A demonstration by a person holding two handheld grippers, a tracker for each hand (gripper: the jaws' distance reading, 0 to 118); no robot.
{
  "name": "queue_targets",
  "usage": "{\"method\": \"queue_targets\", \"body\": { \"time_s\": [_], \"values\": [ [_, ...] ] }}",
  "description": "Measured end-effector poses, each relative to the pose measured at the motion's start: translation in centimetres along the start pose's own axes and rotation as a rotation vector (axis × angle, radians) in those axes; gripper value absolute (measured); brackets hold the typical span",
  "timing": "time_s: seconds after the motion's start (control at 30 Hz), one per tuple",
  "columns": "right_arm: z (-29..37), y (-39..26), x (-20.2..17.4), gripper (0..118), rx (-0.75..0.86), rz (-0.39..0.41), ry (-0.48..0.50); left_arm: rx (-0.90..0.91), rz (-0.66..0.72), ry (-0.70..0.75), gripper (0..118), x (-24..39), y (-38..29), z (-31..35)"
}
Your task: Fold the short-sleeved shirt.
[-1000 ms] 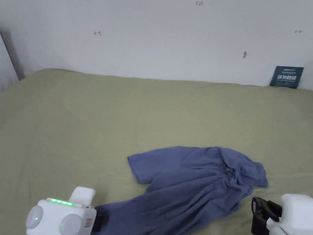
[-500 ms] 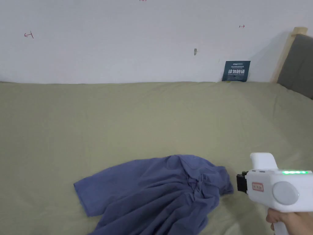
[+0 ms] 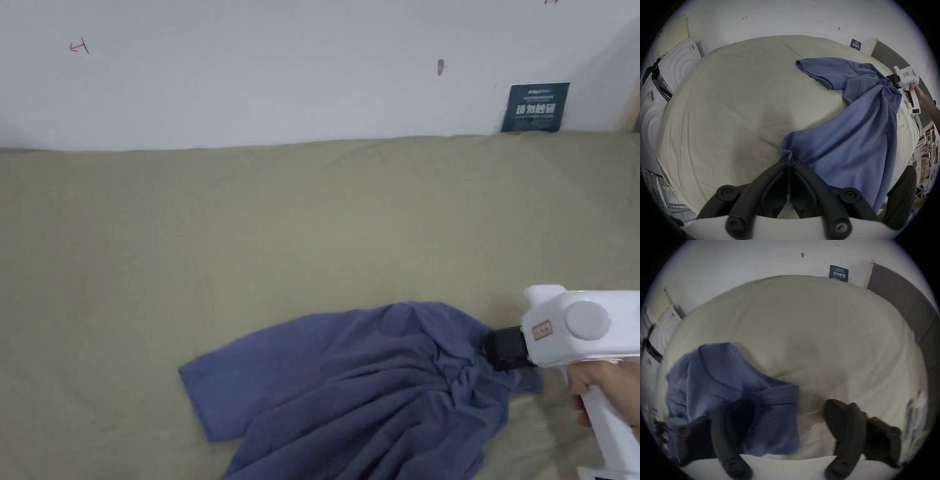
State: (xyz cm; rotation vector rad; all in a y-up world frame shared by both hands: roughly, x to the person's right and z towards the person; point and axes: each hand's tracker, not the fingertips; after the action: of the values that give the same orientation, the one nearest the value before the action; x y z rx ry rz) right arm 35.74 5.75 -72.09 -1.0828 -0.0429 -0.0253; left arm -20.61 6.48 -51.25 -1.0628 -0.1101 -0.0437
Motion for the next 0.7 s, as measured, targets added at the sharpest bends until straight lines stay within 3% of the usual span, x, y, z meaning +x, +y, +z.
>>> {"method": "queue_targets", "body": {
  "time_s": [0.03,0.07,0.1,0.13,0.27,0.4,0.7],
  "values": [
    [1.3,-0.5,-0.6,85,0.041,0.066,-0.058,0.001,-0.001,0.000,0,0.0,0.0,0.1],
    [2.2,-0.7,-0.4,62,0.060,0.073,0.004,0.001,-0.001,-0.001,0,-0.2,0.1,0.2],
    [3.4,-0.8,-0.1,29,0.053,0.039,0.022,-0.002,0.003,-0.005,0,-0.3,0.2,0.3],
    [4.5,-0.9,0.2,4,0.075,0.009,0.020,-0.005,0.006,-0.009,0,-0.3,0.3,0.3],
    [10.2,-1.2,0.5,4,0.172,-0.055,0.083,0.016,0.001,0.005,0,-0.8,1.2,2.3],
    [18.7,-1.9,0.4,4,0.284,-0.022,0.104,0.106,0.051,-0.055,0,-2.5,3.6,7.4],
    [33.9,-4.0,0.4,4,0.510,0.016,0.087,0.398,0.060,0.054,0,-3.8,10.1,19.4]
  ]
}}
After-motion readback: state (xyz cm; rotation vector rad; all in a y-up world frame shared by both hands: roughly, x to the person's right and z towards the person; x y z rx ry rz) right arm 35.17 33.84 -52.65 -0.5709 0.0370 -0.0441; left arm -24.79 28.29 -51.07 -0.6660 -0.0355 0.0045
